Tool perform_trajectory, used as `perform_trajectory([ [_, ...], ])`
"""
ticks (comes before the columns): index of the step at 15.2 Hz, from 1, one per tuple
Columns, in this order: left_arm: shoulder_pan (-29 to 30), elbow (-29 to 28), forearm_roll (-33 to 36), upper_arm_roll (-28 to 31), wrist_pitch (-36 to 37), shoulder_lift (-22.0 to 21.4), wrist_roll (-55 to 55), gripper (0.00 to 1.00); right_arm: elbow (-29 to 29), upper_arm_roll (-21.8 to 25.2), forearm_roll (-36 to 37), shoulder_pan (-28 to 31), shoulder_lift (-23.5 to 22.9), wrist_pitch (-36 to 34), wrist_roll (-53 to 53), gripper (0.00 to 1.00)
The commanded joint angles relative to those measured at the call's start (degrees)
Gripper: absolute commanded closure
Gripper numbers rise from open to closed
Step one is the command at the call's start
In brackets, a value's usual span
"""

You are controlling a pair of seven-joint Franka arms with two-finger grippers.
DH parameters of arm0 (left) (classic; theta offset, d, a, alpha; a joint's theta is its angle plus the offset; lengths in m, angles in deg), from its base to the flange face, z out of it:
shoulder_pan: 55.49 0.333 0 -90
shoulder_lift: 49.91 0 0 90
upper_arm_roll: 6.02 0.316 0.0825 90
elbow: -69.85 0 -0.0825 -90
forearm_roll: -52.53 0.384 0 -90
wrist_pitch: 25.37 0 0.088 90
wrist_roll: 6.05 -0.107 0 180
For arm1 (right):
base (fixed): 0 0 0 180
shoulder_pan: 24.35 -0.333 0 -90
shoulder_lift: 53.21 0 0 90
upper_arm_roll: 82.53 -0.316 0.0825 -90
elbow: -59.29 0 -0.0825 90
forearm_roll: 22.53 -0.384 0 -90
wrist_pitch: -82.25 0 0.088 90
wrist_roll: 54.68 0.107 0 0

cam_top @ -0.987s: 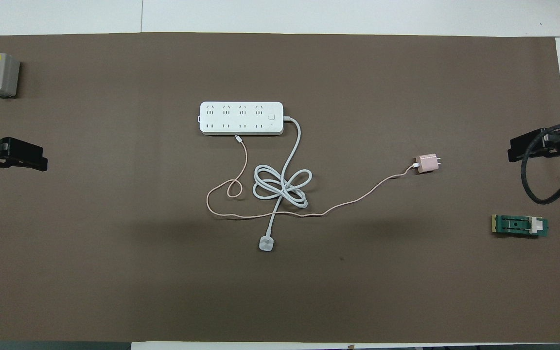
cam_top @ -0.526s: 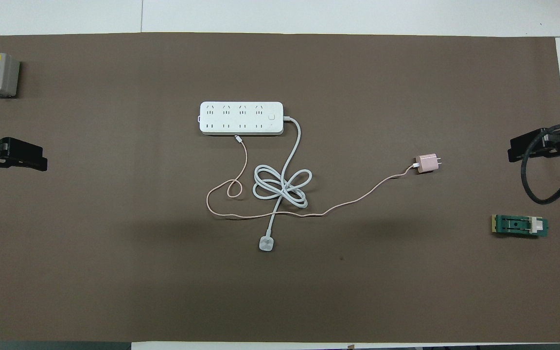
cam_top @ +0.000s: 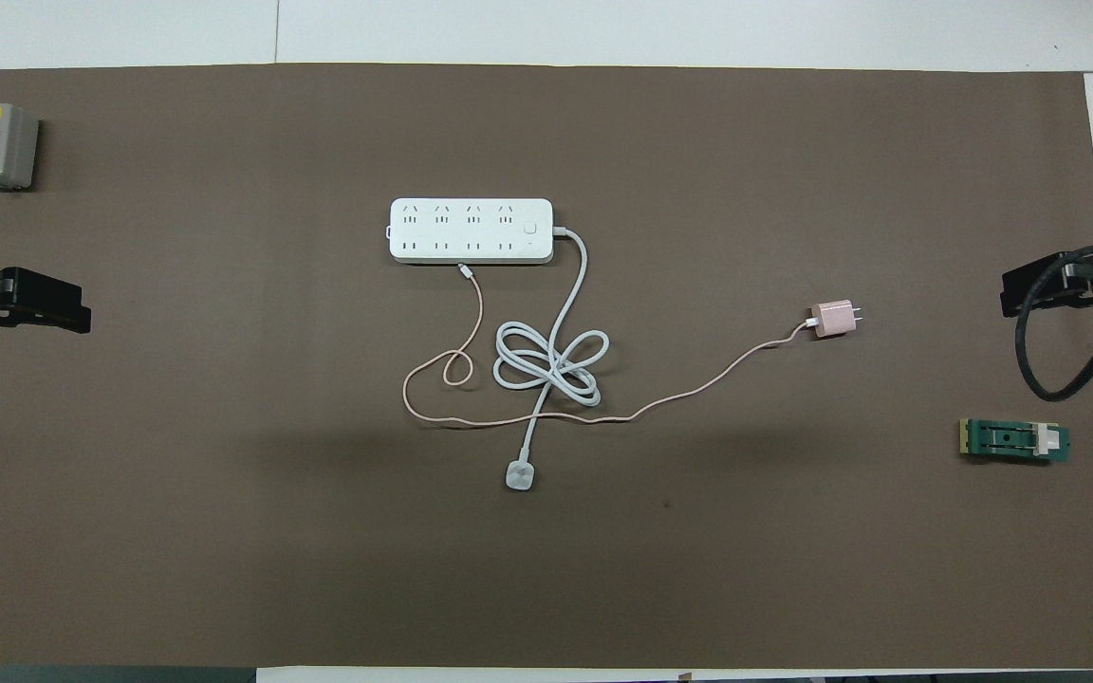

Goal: Plug charger into power strip

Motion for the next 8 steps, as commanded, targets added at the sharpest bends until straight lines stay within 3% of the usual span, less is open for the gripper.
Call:
perform_trajectory([
  [1,0.7,0.0,1.1,-0.3,-0.2,-0.6,0.0,0.0,-0.3,-0.3,-2.5,3.6,-1.0,1.4,-1.0,0.0],
  [4,0.7,0.0,1.9,-0.4,-0.3,-0.5,0.2,0.0,-0.1,-0.2,-8.1,6.7,-3.9,1.3,3.1,0.0],
  [8,0.7,0.0,2.0,-0.4,-0.3,-0.5,0.2,0.0,0.1,-0.1,-16.3,8.7,-8.9,1.3,18.1,0.0],
])
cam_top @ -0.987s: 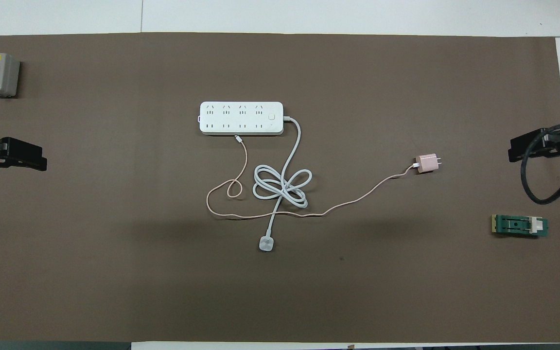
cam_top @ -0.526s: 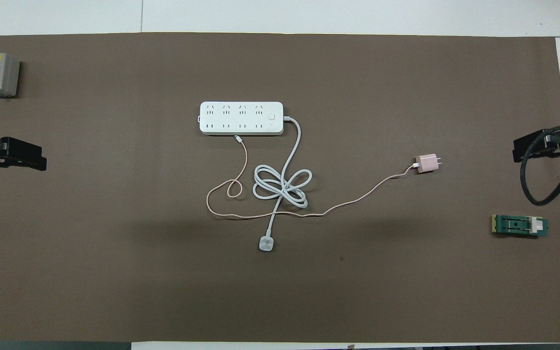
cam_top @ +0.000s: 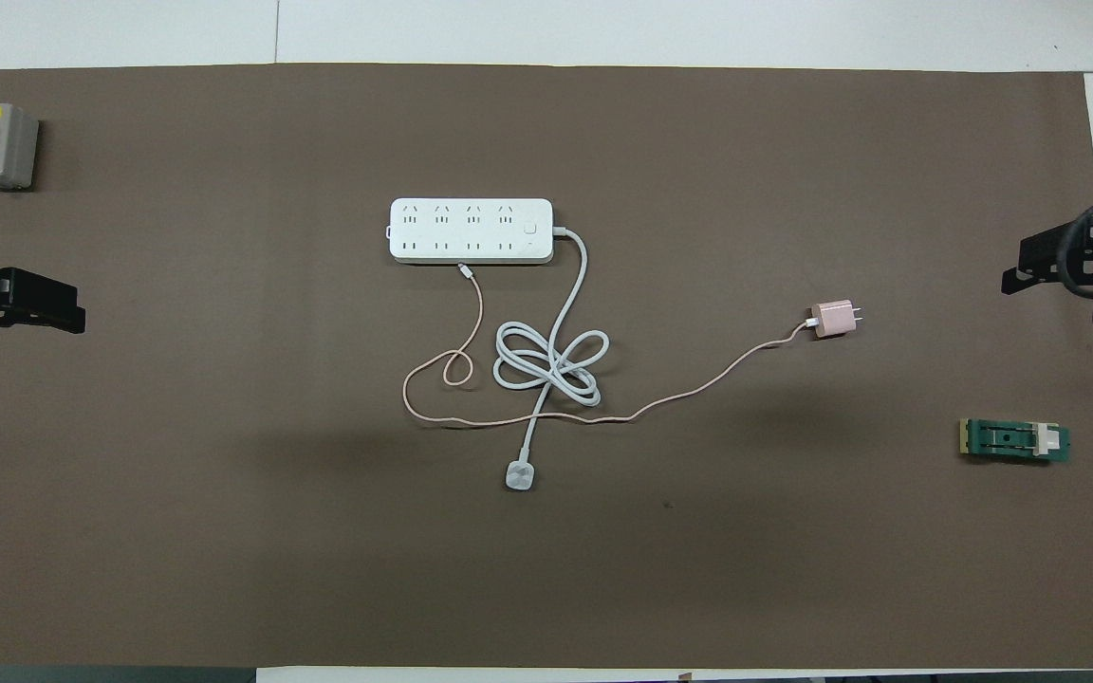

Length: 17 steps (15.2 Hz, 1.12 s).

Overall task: Plug charger into power strip
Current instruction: 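Reach the right gripper toward the pink charger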

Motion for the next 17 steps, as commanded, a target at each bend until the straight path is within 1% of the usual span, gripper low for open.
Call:
perform_trajectory([
  [1,0.7,-0.1,0.9,-0.4,-0.3,-0.5,0.2,0.0,0.3,-0.6,-5.8,1.2,-4.3,1.2,10.8,0.0],
  [4,0.7,0.0,0.9,-0.4,-0.3,-0.6,0.2,0.0,0.3,-0.4,-10.9,2.2,-8.4,1.9,18.4,0.0],
  [6,0.7,0.0,0.9,-0.4,-0.4,-0.5,0.2,0.0,-0.1,-0.4,-13.6,2.3,-9.8,3.7,23.5,0.0],
  [8,0.7,-0.1,0.9,-0.4,-0.5,-0.4,0.3,0.0,0.6,-0.4,-16.8,3.4,-13.5,3.7,24.8,0.0],
  [11,0.4,-0.1,1.0,-0.4,-0.1,-0.5,0.5,0.0,0.9,0.3,-21.2,3.6,-17.9,4.0,29.1,0.0],
  [14,0.1,0.1,0.9,-0.5,-0.5,-0.5,0.6,0.0,0.9,0.4,-23.2,3.6,-21.1,4.0,32.8,0.0],
  [15,-0.1,0.2,0.9,-0.5,-0.7,-0.4,0.8,0.0,0.8,0.6,-24.8,3.6,-22.3,4.1,33.4,0.0],
  [17,-0.2,0.5,0.9,-0.8,-1.3,-0.3,1.5,0.0,0.6,1.0,-25.6,3.9,-23.7,4.1,33.9,0.0],
])
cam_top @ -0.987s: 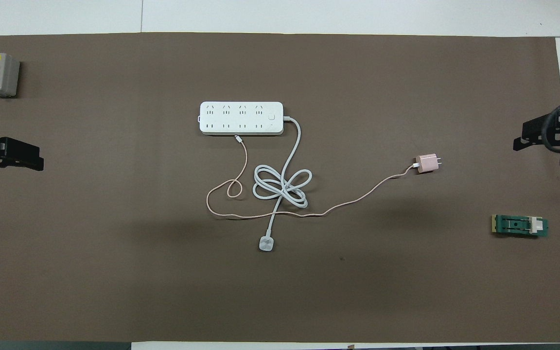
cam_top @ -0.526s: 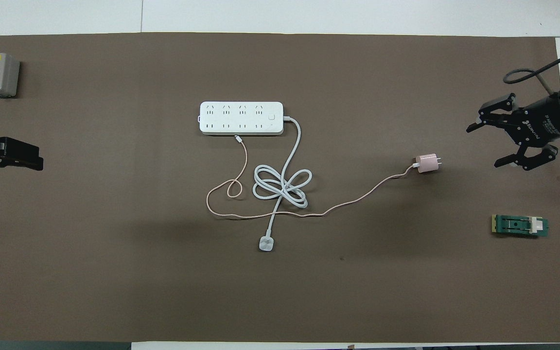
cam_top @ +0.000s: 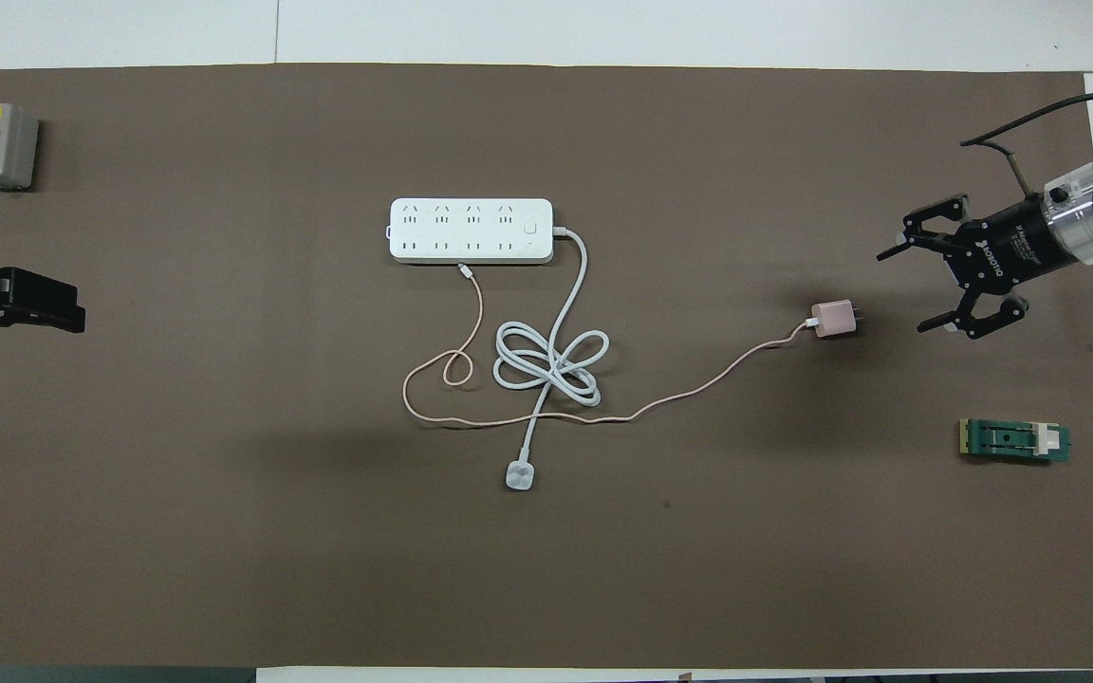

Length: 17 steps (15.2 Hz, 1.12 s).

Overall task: Plug charger into power strip
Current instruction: 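Reach the right gripper toward the pink charger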

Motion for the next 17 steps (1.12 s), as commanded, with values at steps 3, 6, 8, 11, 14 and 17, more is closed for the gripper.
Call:
perform_trajectory([
  [3,-0.1,0.4,0.8,-0.3,-1.4,-0.2,1.7,0.0,0.5,0.7,-4.1,0.9,-3.6,0.6,3.7,0.0],
  [6,-0.1,0.4,0.8,-0.3,-1.4,0.3,1.6,0.0,0.7,0.6,-5.4,1.6,-6.3,0.4,6.1,0.0],
  [8,-0.2,0.3,0.8,-0.3,-1.3,0.4,1.7,0.0,0.7,0.6,-6.1,2.0,-7.4,0.9,5.2,0.0],
  [11,-1.0,0.4,0.8,-0.3,-1.2,0.4,1.9,0.0,0.6,0.6,-7.1,2.3,-7.5,0.6,5.1,0.0],
  [14,-0.2,1.2,0.8,-0.3,-1.3,0.5,2.0,0.0,-0.2,0.6,-9.0,2.4,-7.4,0.5,3.1,0.0],
  [17,-0.2,1.4,0.6,-0.3,-1.4,0.4,1.9,0.0,-2.8,0.6,-9.2,2.8,-7.2,0.5,-3.1,0.0],
])
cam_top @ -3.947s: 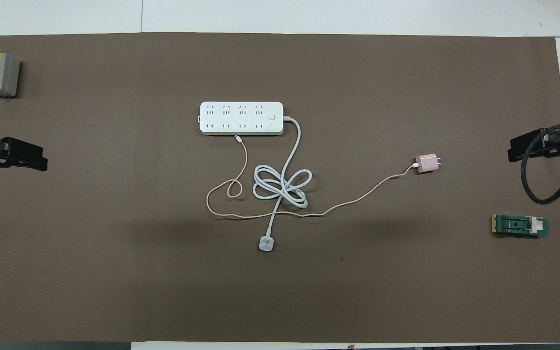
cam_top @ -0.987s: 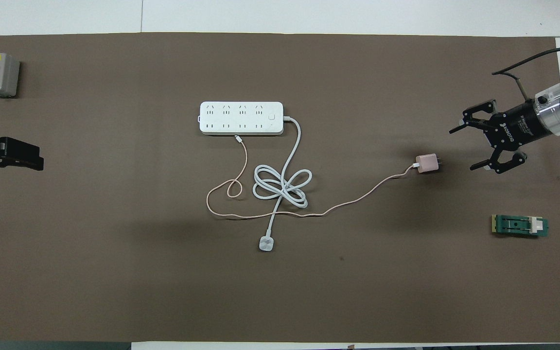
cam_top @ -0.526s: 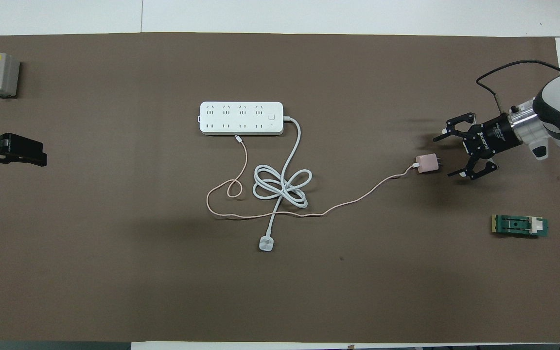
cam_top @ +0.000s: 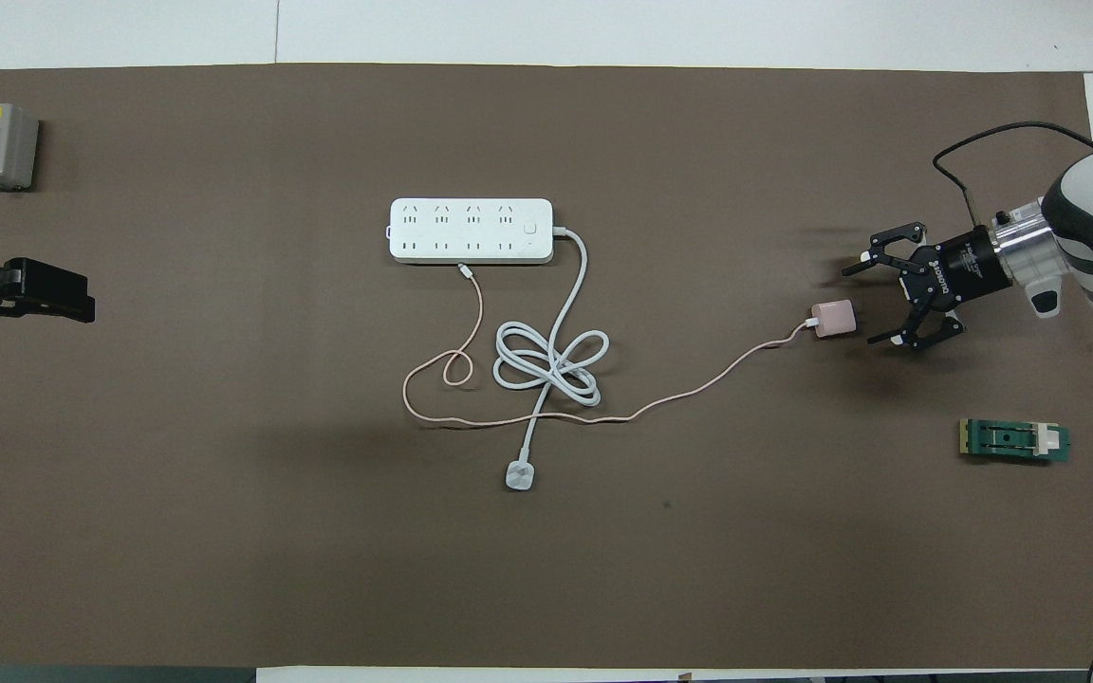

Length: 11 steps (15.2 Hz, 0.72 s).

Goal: Plug charger into power strip

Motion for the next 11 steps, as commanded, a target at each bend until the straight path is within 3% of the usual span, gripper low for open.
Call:
perform_trajectory([
  [1,-0.2,1.1,0.6,0.0,0.2,0.2,0.9,0.0,-3.0,-0.6,-1.6,1.1,0.3,0.8,-5.5,0.0],
  [7,-0.6,2.8,0.6,0.1,0.5,0.3,1.4,0.0,-4.9,-0.6,-2.6,1.1,0.7,2.9,-5.4,0.0],
  [11,-0.2,4.9,-4.1,0.4,1.0,0.2,6.3,0.0,-6.0,-0.6,-2.7,0.7,0.8,4.2,-6.4,0.0],
])
